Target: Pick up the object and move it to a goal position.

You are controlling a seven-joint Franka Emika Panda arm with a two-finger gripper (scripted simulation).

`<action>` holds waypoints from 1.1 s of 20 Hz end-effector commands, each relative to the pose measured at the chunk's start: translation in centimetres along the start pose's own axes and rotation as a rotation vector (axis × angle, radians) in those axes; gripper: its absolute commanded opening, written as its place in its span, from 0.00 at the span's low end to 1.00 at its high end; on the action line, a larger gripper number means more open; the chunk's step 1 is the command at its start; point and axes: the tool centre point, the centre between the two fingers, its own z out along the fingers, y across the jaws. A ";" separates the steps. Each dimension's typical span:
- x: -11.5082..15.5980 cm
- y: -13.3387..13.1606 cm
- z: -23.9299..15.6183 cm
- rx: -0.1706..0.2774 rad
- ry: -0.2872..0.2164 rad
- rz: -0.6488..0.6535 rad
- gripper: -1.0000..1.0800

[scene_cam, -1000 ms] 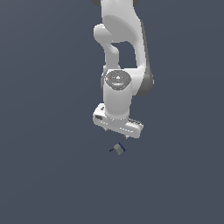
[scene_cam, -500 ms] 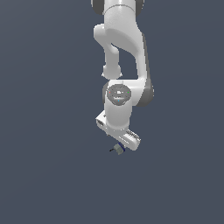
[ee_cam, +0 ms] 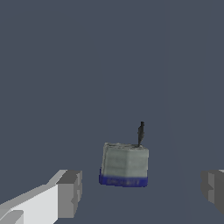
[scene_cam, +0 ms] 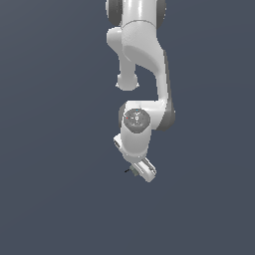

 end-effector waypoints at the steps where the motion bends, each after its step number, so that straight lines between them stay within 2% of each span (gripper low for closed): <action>1: 0.1 -0.2 0.5 -0.002 0.000 0.043 0.96; 8: 0.2 -0.5 1.3 -0.006 0.000 0.105 0.96; 15: 0.2 -0.5 1.7 -0.007 0.000 0.106 0.96; 22: 0.1 -0.4 5.0 -0.007 0.000 0.110 0.96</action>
